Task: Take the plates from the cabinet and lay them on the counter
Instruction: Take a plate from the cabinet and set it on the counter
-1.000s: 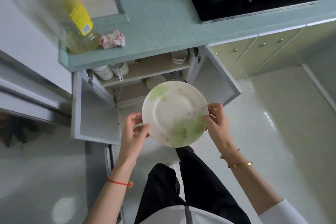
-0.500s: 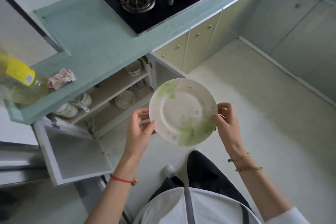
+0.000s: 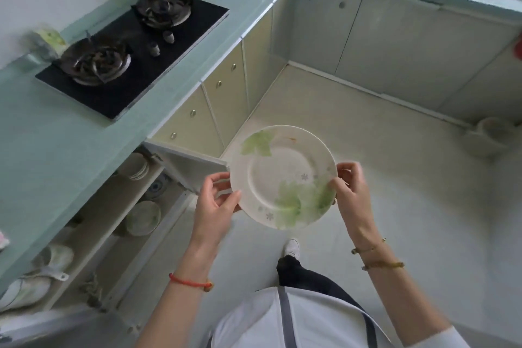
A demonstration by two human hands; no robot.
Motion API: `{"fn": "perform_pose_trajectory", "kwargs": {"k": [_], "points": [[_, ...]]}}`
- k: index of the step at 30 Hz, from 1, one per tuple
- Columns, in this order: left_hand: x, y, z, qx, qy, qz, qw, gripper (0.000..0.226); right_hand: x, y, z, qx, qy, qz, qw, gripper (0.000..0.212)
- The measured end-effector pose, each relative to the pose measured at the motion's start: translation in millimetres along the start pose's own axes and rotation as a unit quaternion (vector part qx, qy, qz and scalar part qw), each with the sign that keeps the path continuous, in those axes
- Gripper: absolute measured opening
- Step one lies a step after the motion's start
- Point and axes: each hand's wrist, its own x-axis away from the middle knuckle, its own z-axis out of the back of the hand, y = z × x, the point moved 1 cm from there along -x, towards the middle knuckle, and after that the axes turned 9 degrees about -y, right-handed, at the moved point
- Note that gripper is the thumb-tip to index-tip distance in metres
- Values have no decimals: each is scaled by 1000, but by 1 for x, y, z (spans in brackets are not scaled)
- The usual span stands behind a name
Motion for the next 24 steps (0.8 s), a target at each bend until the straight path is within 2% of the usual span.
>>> {"fn": "perform_pose_trajectory", "kwargs": {"k": [11, 24], "points": [[-121, 48, -97, -15, -35, -2, 999, 34, -124, -34, 71, 8, 46, 14, 999, 18], [-305, 78, -152, -30, -79, 2, 996, 34, -290, -50, 92, 10, 98, -3, 995, 18]]}}
